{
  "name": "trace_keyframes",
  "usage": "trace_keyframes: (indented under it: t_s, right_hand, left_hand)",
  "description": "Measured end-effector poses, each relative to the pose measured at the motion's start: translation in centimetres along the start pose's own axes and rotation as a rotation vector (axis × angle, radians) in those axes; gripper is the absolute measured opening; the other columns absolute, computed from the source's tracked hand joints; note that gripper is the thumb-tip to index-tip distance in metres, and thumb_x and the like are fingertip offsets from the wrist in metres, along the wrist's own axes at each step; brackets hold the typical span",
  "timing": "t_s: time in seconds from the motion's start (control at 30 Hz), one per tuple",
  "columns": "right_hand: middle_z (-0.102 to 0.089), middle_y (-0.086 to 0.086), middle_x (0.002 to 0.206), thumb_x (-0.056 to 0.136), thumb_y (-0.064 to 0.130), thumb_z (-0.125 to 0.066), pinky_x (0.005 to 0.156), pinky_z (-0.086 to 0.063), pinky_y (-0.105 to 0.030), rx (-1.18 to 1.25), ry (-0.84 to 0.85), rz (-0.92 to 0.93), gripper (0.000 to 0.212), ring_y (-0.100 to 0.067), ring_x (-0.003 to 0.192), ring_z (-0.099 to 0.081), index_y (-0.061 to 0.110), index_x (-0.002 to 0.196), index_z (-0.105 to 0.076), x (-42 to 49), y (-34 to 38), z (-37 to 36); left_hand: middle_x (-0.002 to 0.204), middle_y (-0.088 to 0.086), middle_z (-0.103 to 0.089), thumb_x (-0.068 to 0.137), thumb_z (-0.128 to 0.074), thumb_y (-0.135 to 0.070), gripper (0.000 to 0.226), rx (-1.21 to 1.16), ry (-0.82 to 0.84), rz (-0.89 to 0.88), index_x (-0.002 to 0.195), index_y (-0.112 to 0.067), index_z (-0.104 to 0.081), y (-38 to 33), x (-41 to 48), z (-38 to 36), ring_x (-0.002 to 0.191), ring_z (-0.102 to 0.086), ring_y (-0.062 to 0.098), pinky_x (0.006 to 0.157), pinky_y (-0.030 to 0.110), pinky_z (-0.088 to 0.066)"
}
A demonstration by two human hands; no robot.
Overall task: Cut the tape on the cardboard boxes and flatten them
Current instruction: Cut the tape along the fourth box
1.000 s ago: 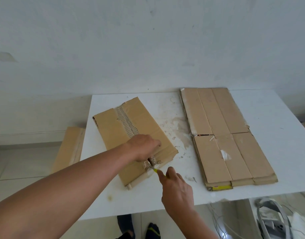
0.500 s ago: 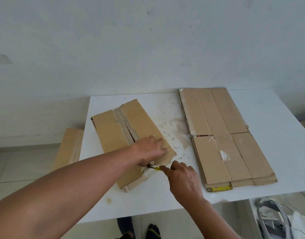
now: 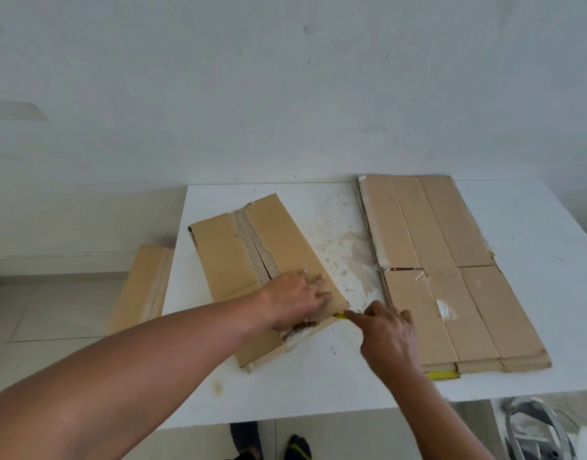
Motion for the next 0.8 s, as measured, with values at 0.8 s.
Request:
trace_keyframes:
  t_s: [0.8]
  right_hand:
    - [-0.062,0.005,0.097,0.064,0.051,-0.087,0.069,-0.061,-0.041,0.819,0.453,-0.541,0.062,-0.021,0.083,-0.069,0.024,0.096,-0.041,3.4,7.6,-7.2]
  left_hand:
    - [0.165,0.011,0.021,0.081,-0.060,-0.073,0.070,-0.659,-0.145,0.829,0.139,-0.039,-0.041,19.7,-10.3,-10.5,0.149,0.022,0.045,0.120,0.064,-0.002]
Point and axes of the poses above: each hand's wrist, its own x-axis towards the middle knuckle, its own z-axis out of the back of the hand, y = z × x, the point moved 8 cm from there along x, towards the middle knuckle
